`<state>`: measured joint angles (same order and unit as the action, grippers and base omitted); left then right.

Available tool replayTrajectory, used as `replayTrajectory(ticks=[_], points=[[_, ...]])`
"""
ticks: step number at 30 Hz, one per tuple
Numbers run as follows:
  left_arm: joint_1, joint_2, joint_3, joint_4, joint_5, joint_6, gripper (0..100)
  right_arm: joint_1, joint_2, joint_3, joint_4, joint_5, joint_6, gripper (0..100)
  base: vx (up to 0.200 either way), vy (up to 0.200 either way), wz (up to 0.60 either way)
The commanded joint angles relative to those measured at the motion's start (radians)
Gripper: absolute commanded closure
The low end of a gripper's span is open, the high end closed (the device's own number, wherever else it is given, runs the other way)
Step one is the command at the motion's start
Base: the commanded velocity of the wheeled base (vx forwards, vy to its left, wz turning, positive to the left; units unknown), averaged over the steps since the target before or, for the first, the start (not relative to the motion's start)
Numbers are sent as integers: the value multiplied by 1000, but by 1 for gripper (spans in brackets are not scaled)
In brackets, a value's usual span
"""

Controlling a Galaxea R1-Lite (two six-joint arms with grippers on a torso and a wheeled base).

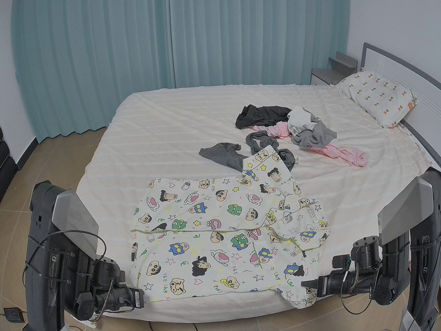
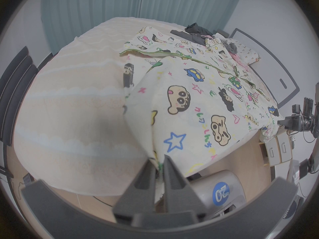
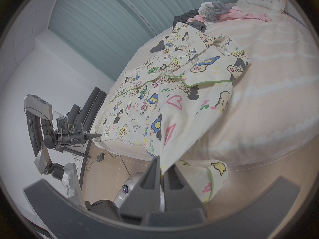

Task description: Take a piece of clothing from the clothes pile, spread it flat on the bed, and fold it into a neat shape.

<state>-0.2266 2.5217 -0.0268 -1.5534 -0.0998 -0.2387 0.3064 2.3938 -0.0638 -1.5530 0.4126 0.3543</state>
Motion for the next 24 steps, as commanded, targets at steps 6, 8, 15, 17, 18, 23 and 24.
replayTrajectory(ticks=[6,8,15,17,18,23,24], points=[[3,-55,25,-17,0,-56,100,-4,-55,45,-12,2,3,100,0,0,0],[6,-92,25,-17,5,-108,100,-6,-78,61,-12,2,3,100,0,0,0],[26,-110,27,-14,6,-116,100,-12,-85,62,-9,-5,0,100,0,0,0],[26,-118,27,-11,6,-114,100,-12,-84,62,-9,-8,-1,100,0,0,0],[26,-124,27,-7,6,-116,100,-12,-82,62,-6,-9,-5,100,0,0,0],[29,-198,27,99,-3,-106,100,-10,-85,62,27,-15,-17,100,0,0,0],[29,-210,27,121,-6,-103,100,-10,-85,62,33,-15,-21,100,0,0,0]])
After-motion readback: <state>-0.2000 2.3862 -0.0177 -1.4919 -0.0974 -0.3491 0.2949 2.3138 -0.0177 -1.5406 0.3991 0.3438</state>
